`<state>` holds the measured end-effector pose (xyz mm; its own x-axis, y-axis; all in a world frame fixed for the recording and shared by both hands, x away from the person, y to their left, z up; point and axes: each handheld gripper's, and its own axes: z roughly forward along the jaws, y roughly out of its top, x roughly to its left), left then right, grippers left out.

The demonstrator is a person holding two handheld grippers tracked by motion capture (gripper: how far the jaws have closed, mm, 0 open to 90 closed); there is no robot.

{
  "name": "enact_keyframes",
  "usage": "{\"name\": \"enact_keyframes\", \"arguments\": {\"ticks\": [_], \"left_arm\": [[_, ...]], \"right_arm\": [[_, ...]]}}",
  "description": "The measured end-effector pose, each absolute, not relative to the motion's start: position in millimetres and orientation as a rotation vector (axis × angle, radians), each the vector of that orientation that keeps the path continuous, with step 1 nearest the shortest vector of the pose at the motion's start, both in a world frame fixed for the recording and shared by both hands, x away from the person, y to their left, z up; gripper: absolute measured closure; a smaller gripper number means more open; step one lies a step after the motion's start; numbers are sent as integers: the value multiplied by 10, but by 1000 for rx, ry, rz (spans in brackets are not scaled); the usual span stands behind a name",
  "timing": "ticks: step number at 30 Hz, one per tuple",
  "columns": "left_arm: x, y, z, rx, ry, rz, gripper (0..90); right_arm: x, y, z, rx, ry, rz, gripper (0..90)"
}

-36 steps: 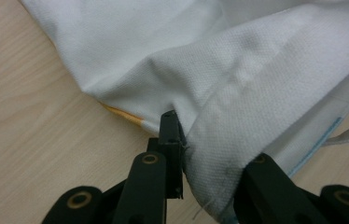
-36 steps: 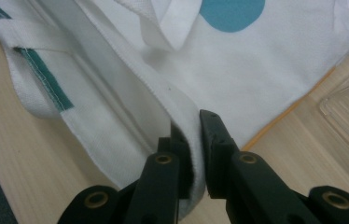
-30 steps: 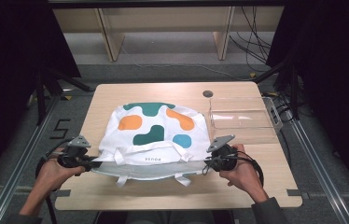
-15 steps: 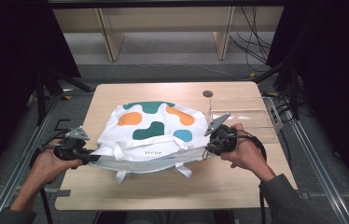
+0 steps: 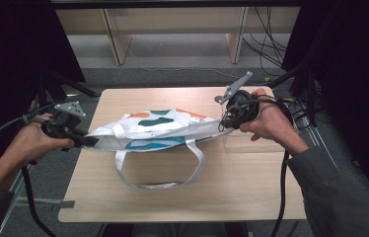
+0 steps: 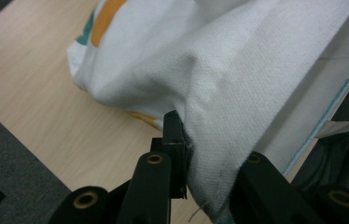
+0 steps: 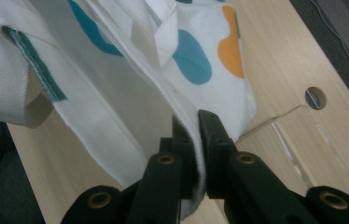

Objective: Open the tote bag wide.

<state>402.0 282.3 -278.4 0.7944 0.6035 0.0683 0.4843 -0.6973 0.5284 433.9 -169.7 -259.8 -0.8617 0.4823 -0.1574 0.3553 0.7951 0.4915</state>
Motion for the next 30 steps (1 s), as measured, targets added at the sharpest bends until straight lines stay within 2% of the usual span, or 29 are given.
{"name": "enact_keyframes", "arguments": {"ticks": [7, 19, 30], "left_arm": [[4043, 2806, -2370, 2476, 841, 417, 810], [4004, 2863, -2012, 2456, 854, 387, 822], [4165, 2857, -2284, 2439, 859, 378, 820]], "right_arm": [[4455, -1647, -2182, 619, 2692, 641, 869], [4410, -1649, -1747, 584, 2700, 640, 873], [4469, -1728, -1969, 579, 2743, 681, 873]]}}
